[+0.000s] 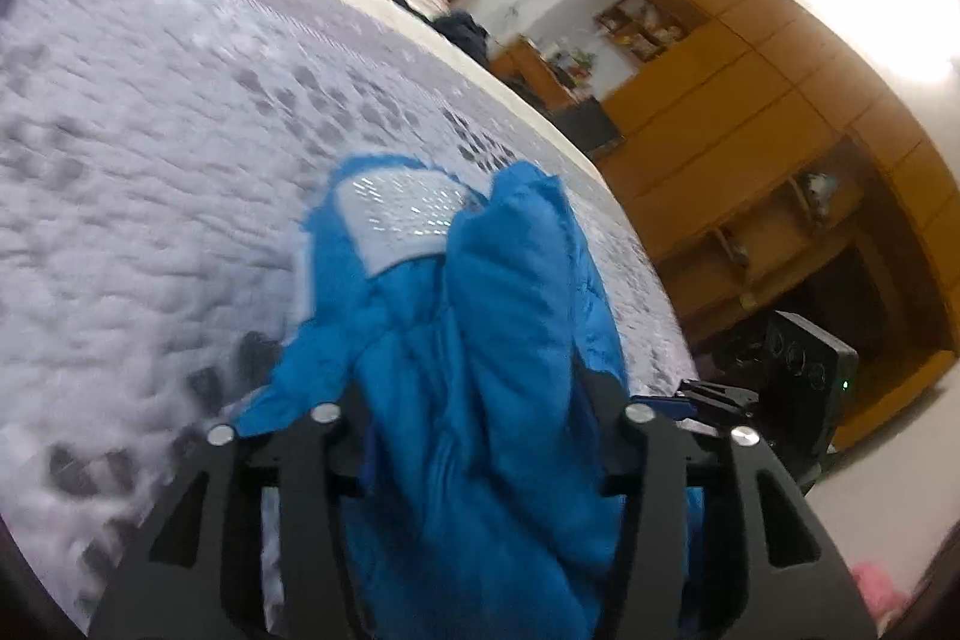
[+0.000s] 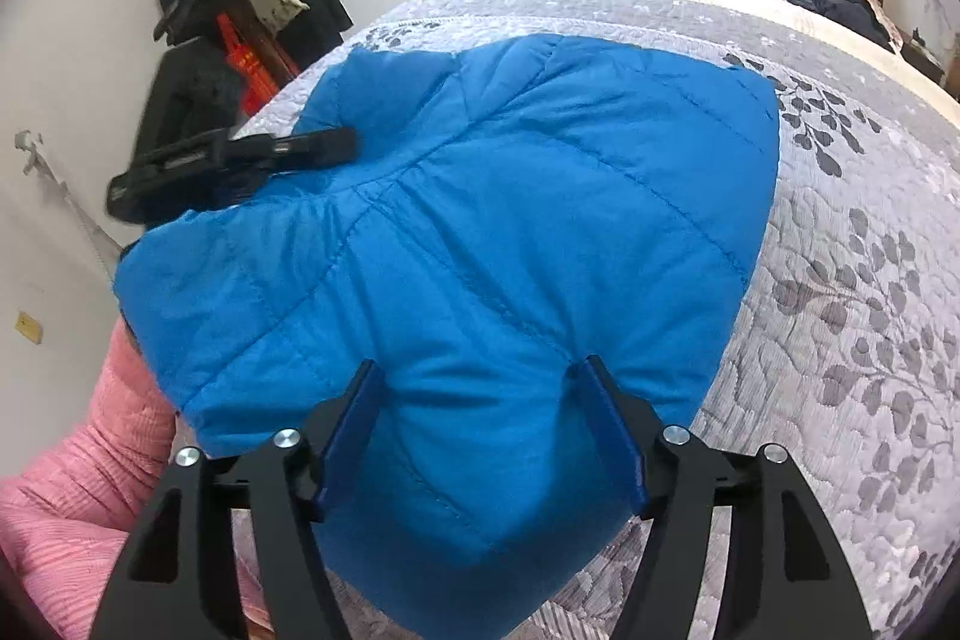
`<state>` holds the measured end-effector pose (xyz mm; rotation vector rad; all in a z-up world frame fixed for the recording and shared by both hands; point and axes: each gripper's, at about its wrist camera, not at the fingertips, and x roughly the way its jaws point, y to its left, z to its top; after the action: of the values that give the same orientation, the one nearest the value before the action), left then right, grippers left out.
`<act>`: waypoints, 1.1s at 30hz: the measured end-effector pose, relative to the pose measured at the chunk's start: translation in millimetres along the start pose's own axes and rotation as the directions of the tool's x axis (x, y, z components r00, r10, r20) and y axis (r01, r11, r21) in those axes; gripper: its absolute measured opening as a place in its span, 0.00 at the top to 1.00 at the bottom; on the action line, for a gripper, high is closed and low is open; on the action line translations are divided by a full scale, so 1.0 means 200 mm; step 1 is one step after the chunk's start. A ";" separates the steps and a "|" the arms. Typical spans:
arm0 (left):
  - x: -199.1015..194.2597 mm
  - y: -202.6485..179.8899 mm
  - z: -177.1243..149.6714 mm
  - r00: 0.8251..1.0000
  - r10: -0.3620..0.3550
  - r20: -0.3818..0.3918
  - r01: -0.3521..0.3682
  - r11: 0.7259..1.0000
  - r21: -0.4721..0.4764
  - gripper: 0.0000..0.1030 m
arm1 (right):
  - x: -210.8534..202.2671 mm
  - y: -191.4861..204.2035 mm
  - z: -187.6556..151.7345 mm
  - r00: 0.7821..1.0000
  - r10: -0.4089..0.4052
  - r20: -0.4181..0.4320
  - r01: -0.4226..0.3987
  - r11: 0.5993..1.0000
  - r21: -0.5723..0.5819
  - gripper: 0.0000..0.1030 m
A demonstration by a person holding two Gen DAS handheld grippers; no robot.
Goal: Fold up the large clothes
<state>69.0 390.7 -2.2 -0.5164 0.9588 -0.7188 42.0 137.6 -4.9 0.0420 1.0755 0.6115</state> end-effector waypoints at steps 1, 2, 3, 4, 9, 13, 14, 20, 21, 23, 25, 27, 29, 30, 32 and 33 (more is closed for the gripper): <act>-0.06 -0.02 -0.02 0.999 0.028 0.024 -0.029 1.000 0.010 0.49 | -0.01 0.00 0.00 1.000 0.003 0.002 -0.003 1.000 0.004 0.34; -0.12 -0.04 -0.04 0.997 0.053 0.050 -0.054 0.998 0.019 0.48 | -0.01 -0.02 0.01 1.000 0.007 0.003 -0.007 1.000 0.008 0.33; -0.21 -0.09 -0.08 0.992 0.079 0.094 -0.083 0.996 0.036 0.47 | -0.02 -0.02 0.01 1.000 0.014 0.006 -0.014 1.000 0.012 0.33; -0.25 -0.12 -0.09 0.991 0.079 0.111 -0.085 0.995 0.047 0.46 | -0.02 -0.03 0.01 1.000 0.018 0.008 -0.019 1.000 0.015 0.33; -0.37 -0.44 -0.24 0.995 0.001 0.101 -0.019 0.985 0.172 0.38 | -0.03 -0.05 0.00 0.999 0.033 0.013 -0.033 0.999 0.028 0.33; -0.30 -0.59 -0.29 0.996 0.076 0.036 -0.082 0.968 0.235 0.32 | -0.04 -0.05 0.00 0.999 0.036 0.021 -0.036 0.999 0.039 0.33; -0.28 -0.59 -0.29 0.996 0.093 0.018 -0.094 0.968 0.233 0.33 | -0.05 -0.05 0.00 0.999 0.038 0.023 -0.039 0.998 0.041 0.33; -0.22 -0.46 -0.31 0.994 0.102 -0.032 -0.097 0.987 0.131 0.85 | -0.11 -0.05 -0.03 0.997 0.064 0.044 -0.067 0.996 0.052 0.33; -0.25 -0.43 -0.32 0.997 0.072 -0.037 -0.068 0.992 0.103 0.85 | -0.12 -0.04 -0.03 0.996 0.071 0.046 -0.073 0.996 0.049 0.33; -0.28 -0.39 -0.35 0.997 0.068 -0.028 -0.065 0.994 0.089 0.87 | -0.13 -0.03 -0.04 0.996 0.075 0.045 -0.077 0.996 0.043 0.33; -0.30 -0.33 -0.39 0.997 0.076 -0.031 -0.074 0.995 0.072 0.87 | -0.12 -0.02 -0.04 0.997 0.072 0.038 -0.073 0.997 0.036 0.33; -0.30 -0.25 -0.43 0.996 0.076 -0.051 -0.074 0.997 0.034 0.87 | -0.11 -0.02 -0.04 0.998 0.064 0.028 -0.065 0.997 0.030 0.33; -0.24 -0.15 -0.47 0.994 0.073 -0.081 -0.074 0.997 -0.015 0.87 | -0.09 -0.02 -0.05 0.999 0.049 0.024 -0.050 0.998 0.025 0.33; -0.22 -0.12 -0.48 0.993 0.072 -0.093 -0.075 0.997 -0.027 0.87 | -0.08 -0.02 -0.05 0.999 0.039 0.021 -0.039 0.999 0.022 0.33; -0.17 -0.08 -0.50 0.991 0.071 -0.116 -0.077 0.996 -0.044 0.85 | -0.06 -0.02 -0.05 0.999 0.037 0.015 -0.037 0.999 0.024 0.32; -0.15 -0.05 -0.51 0.991 0.064 -0.118 -0.071 0.996 -0.054 0.84 | -0.05 -0.03 -0.05 0.999 0.040 0.013 -0.040 0.999 0.025 0.32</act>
<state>-34.9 398.3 -28.1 -0.4942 1.1036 -0.6675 32.4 125.8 -3.3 0.0898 1.0720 0.6329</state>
